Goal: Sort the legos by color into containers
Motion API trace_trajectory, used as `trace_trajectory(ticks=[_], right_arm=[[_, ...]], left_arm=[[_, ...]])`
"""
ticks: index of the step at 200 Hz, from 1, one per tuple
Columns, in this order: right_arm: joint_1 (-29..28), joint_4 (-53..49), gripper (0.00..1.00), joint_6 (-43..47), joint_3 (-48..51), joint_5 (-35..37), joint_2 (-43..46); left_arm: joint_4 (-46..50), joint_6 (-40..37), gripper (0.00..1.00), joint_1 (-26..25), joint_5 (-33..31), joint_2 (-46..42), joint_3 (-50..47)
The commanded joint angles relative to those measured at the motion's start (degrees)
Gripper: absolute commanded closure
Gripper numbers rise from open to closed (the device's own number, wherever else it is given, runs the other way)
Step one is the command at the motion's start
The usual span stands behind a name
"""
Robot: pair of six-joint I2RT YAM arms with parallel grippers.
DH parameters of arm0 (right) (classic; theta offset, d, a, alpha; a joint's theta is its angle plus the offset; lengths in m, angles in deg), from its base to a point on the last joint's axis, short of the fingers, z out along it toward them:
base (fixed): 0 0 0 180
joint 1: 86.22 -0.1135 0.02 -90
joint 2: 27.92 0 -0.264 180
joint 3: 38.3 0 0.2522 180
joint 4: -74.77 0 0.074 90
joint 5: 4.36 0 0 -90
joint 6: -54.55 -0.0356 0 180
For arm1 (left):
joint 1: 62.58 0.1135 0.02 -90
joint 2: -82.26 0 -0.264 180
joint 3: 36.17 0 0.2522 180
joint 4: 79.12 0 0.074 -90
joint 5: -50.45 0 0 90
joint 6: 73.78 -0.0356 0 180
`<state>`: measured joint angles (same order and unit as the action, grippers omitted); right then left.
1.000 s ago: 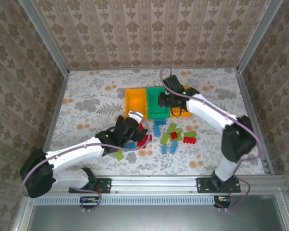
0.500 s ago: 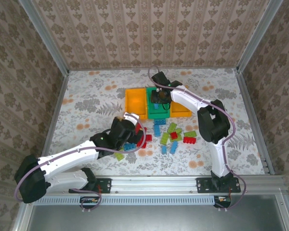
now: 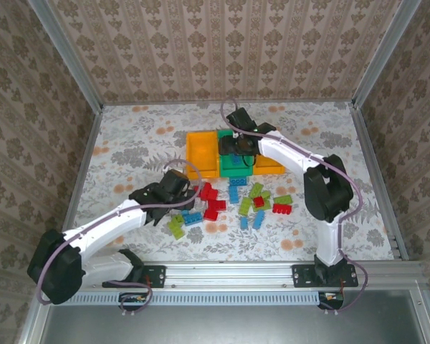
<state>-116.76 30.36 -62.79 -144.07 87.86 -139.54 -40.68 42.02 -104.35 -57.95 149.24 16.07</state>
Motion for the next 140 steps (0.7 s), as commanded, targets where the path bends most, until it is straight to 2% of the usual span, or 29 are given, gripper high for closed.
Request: trace_trajectory(ticks=[1, 31, 76, 140], right_arm=[[-0.01, 1.44, 0.28, -0.04, 3.39, 0.87, 5.49], [0.13, 0.38, 0.25, 0.10, 6.60, 1.49, 8.86], [0.13, 0.18, 0.24, 0.09, 11.57, 3.18, 12.55], [0.13, 0.16, 0.24, 0.06, 15.97, 4.57, 15.62]], left_arm=[[0.78, 0.93, 0.02, 1.26, 7.84, 2.50, 0.82], [0.53, 0.87, 0.07, 2.04, 11.95, 6.96, 2.49], [0.94, 2.65, 0.17, 3.10, 13.87, 13.50, 4.53], [-0.80, 3.41, 0.47, 5.76, 15.93, 17.01, 4.84]])
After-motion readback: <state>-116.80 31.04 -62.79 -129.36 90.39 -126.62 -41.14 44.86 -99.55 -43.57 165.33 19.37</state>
